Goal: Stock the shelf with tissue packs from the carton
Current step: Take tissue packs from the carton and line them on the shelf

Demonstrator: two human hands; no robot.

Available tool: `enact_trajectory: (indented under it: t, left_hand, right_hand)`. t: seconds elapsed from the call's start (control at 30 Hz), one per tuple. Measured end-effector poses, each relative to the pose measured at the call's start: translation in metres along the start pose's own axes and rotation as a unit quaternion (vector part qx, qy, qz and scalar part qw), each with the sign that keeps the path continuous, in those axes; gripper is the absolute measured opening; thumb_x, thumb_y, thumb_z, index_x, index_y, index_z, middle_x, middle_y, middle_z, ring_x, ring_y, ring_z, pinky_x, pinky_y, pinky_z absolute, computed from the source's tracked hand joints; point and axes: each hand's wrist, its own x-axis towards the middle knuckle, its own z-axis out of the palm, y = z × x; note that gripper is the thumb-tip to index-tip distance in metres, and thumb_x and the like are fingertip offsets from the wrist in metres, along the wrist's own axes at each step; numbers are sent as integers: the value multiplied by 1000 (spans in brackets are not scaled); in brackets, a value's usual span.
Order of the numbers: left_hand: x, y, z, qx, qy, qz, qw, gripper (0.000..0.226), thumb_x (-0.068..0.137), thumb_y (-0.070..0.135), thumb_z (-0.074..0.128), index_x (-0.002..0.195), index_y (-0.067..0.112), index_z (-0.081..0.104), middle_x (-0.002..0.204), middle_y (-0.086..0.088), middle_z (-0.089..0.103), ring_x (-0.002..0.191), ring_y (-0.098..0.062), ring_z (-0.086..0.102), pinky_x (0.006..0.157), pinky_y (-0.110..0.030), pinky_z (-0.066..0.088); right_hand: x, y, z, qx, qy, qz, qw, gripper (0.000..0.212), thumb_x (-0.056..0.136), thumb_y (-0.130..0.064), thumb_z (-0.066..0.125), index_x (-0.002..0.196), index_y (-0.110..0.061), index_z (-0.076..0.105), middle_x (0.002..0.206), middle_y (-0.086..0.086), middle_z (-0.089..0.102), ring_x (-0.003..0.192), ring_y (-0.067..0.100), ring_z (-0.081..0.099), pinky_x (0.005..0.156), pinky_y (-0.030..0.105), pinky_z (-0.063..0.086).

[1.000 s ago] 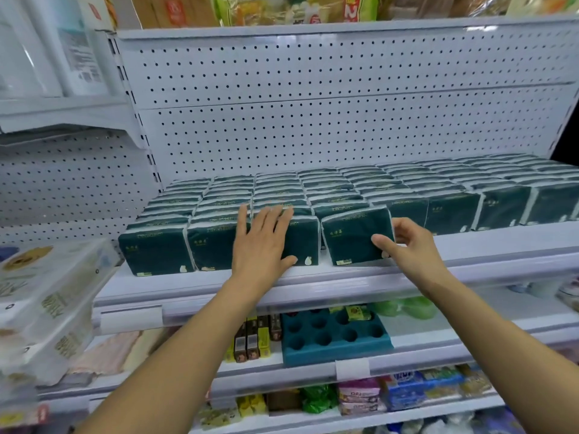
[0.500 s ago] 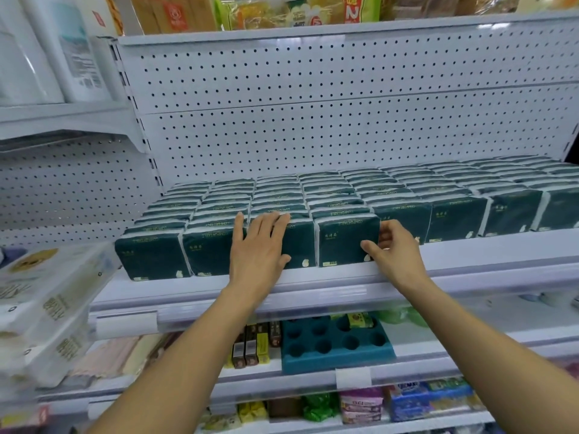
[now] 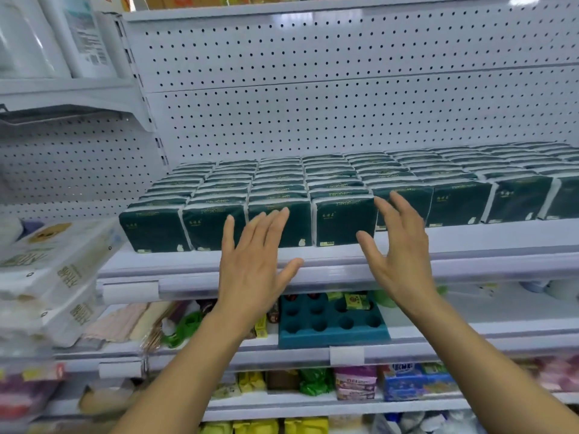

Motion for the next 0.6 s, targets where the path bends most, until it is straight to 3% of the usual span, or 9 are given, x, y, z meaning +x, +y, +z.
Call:
enact_trajectory:
  t: [0.13, 0.27, 0.43, 0.6]
  left_hand:
    - [-42, 1, -12, -24, -18, -57, 998, 73, 95, 61, 45, 154, 23, 26, 151, -1, 45, 134, -20, 47, 113, -50, 34]
    - [-90, -5, -25, 17, -39, -108, 993, 71, 92, 59, 48, 152, 24, 32, 145, -2, 51, 126, -24, 52, 107, -49, 39]
    - [-163, -31, -39, 58, -78, -203, 974, 70, 92, 61, 47, 150, 22, 39, 144, -1, 53, 127, -23, 53, 109, -49, 36]
    - [-241, -75, -57, 99, -143, -303, 937, 68, 90, 60, 42, 147, 22, 42, 135, -3, 60, 118, -27, 59, 103, -49, 43]
  right_hand:
    - [-31, -23, 4, 17, -29, -102, 994, 58, 94, -37, 51, 147, -20, 36, 150, 2, 39, 134, 20, 41, 106, 39, 35]
    - [-68, -53, 28, 64, -100, -177, 977, 55, 95, -37, 50, 146, -19, 38, 148, 4, 42, 131, 22, 47, 99, 41, 46]
    - [-117, -93, 78, 92, -203, -217, 950, 55, 96, -42, 46, 146, -21, 39, 148, 3, 42, 128, 24, 48, 98, 43, 46]
    - [-162, -143, 134, 92, -300, -253, 915, 53, 96, -41, 45, 143, -20, 44, 146, 5, 46, 126, 28, 50, 97, 43, 43]
